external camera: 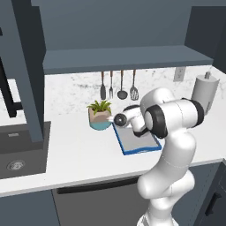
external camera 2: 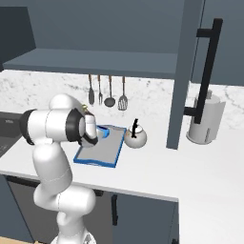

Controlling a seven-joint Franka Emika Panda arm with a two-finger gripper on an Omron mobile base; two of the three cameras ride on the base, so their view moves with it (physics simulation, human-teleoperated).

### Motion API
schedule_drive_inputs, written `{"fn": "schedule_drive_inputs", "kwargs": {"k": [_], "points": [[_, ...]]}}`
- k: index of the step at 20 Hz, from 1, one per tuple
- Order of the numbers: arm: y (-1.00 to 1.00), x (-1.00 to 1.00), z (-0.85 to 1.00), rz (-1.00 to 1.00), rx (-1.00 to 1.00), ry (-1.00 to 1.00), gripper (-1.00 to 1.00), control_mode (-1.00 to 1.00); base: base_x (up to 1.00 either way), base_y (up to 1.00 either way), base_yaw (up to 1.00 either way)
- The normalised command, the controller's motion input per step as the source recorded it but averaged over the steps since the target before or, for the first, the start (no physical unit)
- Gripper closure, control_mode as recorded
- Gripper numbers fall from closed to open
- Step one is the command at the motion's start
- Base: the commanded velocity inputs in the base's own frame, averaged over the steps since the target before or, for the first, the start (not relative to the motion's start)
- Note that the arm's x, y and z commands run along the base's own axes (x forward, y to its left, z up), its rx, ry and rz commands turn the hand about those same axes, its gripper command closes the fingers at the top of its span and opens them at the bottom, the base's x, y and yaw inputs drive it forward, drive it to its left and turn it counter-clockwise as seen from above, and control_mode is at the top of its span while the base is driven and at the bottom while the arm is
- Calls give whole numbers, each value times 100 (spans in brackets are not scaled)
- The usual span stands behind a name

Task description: Pick the kettle from the counter and place it on the tray. Then pick the mug from the cabinet and place it on the tray. Then close the cabinet doors.

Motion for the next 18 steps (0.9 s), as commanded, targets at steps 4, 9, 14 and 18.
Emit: {"fn": "schedule_drive_inputs", "kwargs": {"k": [4, 9, 14, 18], "points": [[10, -33, -8, 0, 0, 0, -100, -100, 0, 0, 0], [9, -31, 1, 0, 1, 0, -100, -100, 0, 0, 0], [4, -43, 32, 0, 0, 0, -100, -100, 0, 0, 0], [-4, -47, 71, 0, 0, 0, -100, -100, 0, 0, 0]]}}
